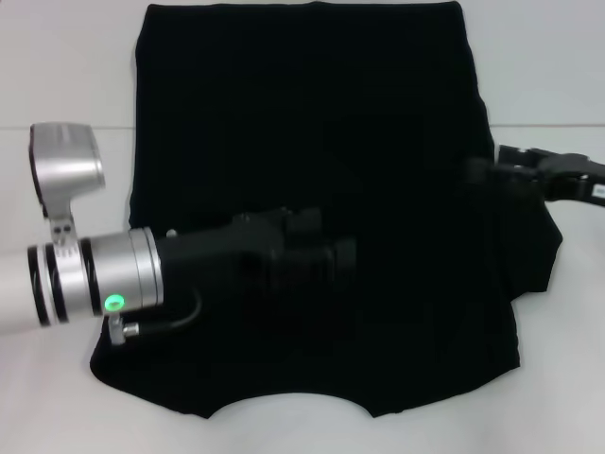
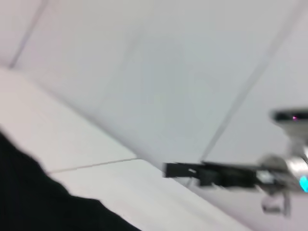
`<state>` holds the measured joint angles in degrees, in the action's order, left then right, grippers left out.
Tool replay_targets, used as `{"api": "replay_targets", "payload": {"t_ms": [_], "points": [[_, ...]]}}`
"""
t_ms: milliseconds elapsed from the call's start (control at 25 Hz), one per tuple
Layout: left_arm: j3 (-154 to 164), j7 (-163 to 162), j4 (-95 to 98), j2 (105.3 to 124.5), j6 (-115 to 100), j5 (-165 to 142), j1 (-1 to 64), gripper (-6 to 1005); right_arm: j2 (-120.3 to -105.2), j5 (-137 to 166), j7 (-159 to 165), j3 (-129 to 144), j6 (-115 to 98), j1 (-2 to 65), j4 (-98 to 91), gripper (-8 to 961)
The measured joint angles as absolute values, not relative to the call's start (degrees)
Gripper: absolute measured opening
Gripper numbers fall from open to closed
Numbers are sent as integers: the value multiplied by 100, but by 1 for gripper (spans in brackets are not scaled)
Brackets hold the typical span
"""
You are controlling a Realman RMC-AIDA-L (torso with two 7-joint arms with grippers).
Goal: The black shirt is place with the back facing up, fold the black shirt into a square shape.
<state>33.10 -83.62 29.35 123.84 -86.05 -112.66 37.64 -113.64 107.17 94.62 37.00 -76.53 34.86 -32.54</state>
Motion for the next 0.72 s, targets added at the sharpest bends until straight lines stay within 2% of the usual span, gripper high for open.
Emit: {"api": "replay_targets", "payload": {"t_ms": [240, 360, 720], "points": [[3514, -6678, 2855, 12413, -8679, -11490, 3588, 875, -11043, 11543, 11655, 3672, -7024, 3501, -3409, 883], [3551, -6092, 2857, 12418, -8774, -11582, 3518, 875, -10929, 11832, 12371, 3663, -6942, 3509, -3410, 883], [3583, -5342, 2923, 12431, -8793, -11845, 3421, 875, -10774, 12714, 13875, 3651, -6951, 3460, -3418, 883]]}}
